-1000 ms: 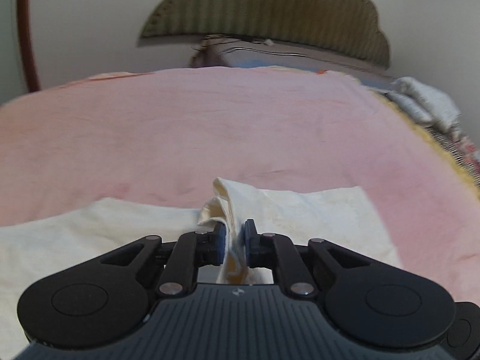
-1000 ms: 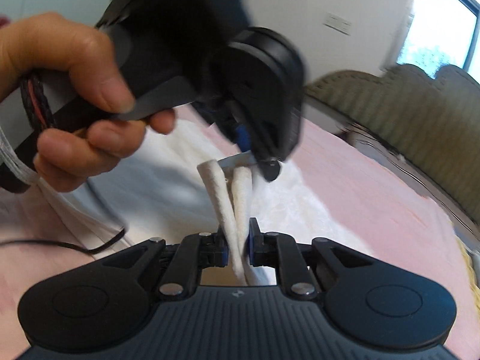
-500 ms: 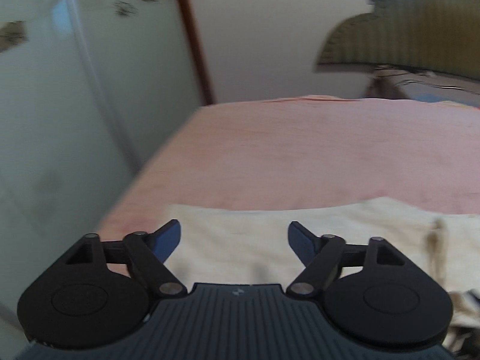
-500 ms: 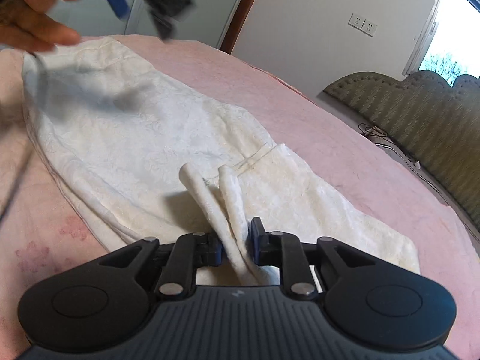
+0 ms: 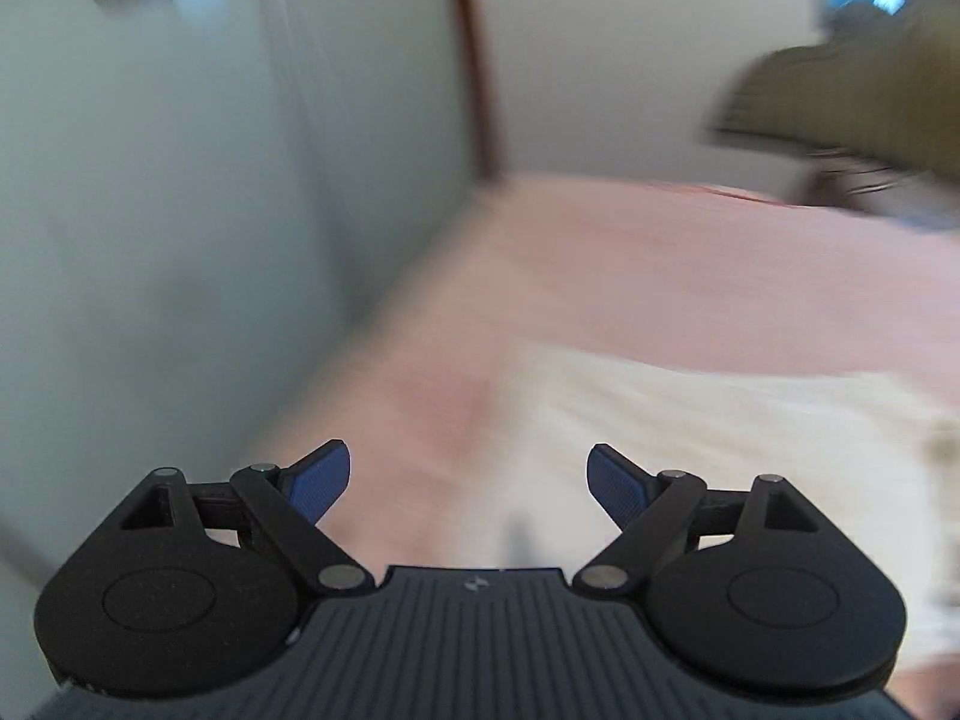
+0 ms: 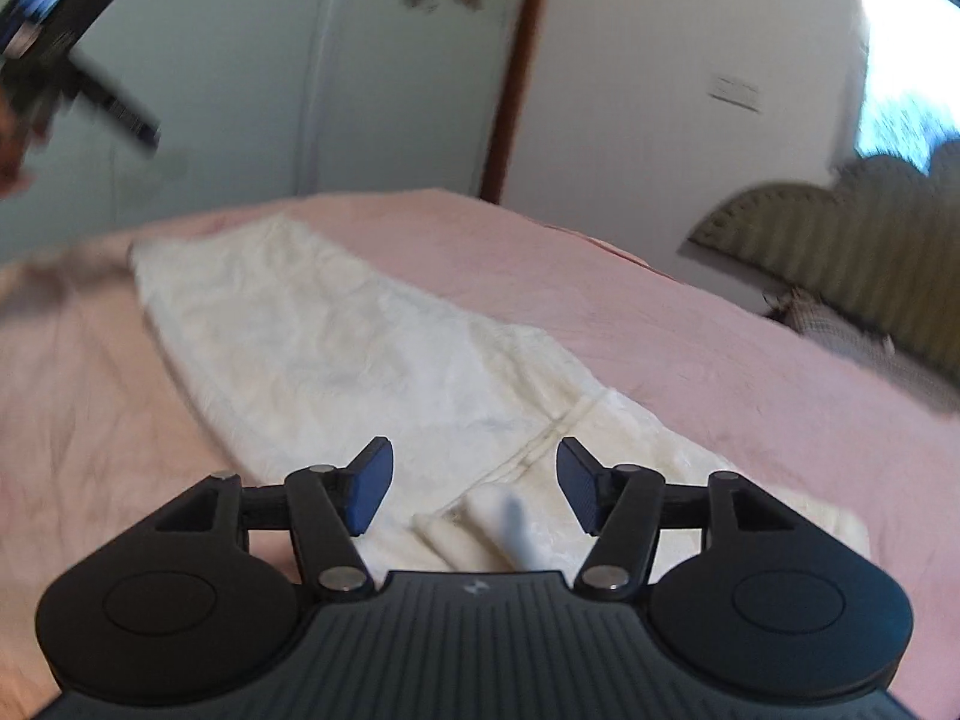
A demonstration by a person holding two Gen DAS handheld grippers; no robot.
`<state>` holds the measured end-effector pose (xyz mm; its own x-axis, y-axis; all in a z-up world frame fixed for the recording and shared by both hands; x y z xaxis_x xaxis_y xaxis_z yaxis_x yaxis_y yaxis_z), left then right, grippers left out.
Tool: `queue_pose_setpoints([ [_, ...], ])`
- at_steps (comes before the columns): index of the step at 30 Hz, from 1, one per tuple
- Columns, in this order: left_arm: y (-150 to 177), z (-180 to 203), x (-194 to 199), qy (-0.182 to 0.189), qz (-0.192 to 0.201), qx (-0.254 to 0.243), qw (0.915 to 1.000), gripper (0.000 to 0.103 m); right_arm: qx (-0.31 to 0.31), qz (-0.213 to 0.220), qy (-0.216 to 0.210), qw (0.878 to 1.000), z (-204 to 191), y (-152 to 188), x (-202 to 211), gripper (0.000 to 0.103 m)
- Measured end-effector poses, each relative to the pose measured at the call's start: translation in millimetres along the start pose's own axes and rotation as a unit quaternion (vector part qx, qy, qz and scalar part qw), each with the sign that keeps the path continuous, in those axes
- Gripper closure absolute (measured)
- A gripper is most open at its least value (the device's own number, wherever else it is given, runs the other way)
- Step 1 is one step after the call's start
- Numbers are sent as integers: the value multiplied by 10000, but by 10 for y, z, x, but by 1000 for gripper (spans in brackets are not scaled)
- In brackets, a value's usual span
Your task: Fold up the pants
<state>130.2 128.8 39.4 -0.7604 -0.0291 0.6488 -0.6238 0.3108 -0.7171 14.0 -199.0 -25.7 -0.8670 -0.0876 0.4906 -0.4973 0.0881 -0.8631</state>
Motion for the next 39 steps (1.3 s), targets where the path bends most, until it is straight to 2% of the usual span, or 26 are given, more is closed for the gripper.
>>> queue_pose_setpoints([
  [2,-15,389,-53,624,-17,126,9980,15,176,-243,390,9988,80,56,-77,43],
  [5,-105,956,-42,1225,8,-119,9924,15,500,-387,244,9977,-19,161,-96,44],
  [8,-182,1417,11,1623,67,-324,9862,15,1101,-398,660,9909,-65,247,-196,44],
  [10,-200,1706,-12,1844,11,-488,9816,15,1256,-362,733,9887,-72,277,-256,46],
  [11,-218,1803,-16,1959,-14,-492,9794,14,1301,-399,699,9882,-80,294,-293,57],
  [12,-147,1972,-39,2120,-73,-489,9760,14,1344,-460,662,9876,-95,320,-339,64],
  [13,-119,2097,-80,2287,-189,-490,9721,14,1342,-495,628,9877,-107,335,-370,81],
  [14,-98,2217,-128,2449,-299,-452,9680,14,1321,-535,595,9880,-120,353,-394,89],
  [17,-92,2428,-275,2831,-479,-243,9576,14,1267,-412,503,9898,-132,338,-315,92],
  [20,-94,2560,-406,3054,-574,-101,9504,14,1100,-371,179,9931,-149,309,-179,92],
  [21,-94,2628,-470,3035,-555,-142,9511,15,1150,-381,167,9925,-152,326,-176,92],
  [22,-70,2670,-515,2858,-571,-252,9563,19,1200,-419,176,9917,-147,357,-204,92],
  [24,-47,2734,-567,2313,-517,-560,9699,26,1213,-479,159,9913,-137,418,-265,92],
  [26,-12,2680,-551,1805,-292,-854,9794,24,1281,-410,176,9908,-166,416,-244,92],
  [28,29,2670,-565,1564,-213,-1023,9821,24,1329,-440,199,9900,-171,440,-265,89],
  [31,126,2653,-612,1495,-288,-1202,9810,24,1306,-397,340,9901,-141,460,-299,85],
  [33,150,2535,-577,1360,-212,-1139,9839,25,1277,-488,434,9897,-139,413,-271,80],
  [34,147,2438,-552,1275,-124,-1026,9864,24,1247,-499,425,9900,-156,364,-223,76],
  [36,139,2182,-527,1093,7,-756,9911,22,1068,-358,96,9936,-222,249,-96,62],
  [38,161,1920,-575,933,-55,-496,9944,20,886,-326,-8,9955,-223,201,-83,20],
  [39,197,1785,-620,857,-173,-388,9954,20,896,-461,-11,9949,-207,244,-145,20],
])
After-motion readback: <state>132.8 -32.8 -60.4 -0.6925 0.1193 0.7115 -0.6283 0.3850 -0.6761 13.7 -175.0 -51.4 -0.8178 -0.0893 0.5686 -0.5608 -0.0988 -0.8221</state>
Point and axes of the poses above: each gripper's, at about its wrist camera, not at the fingertips, and x roughly against the way its jaws point, z to its right, y to its underside, the point moved 9 cm from there along -x, roughly the way its jaws point, and after that the axes turned 15 degrees about -x, right-handed, at the moved point
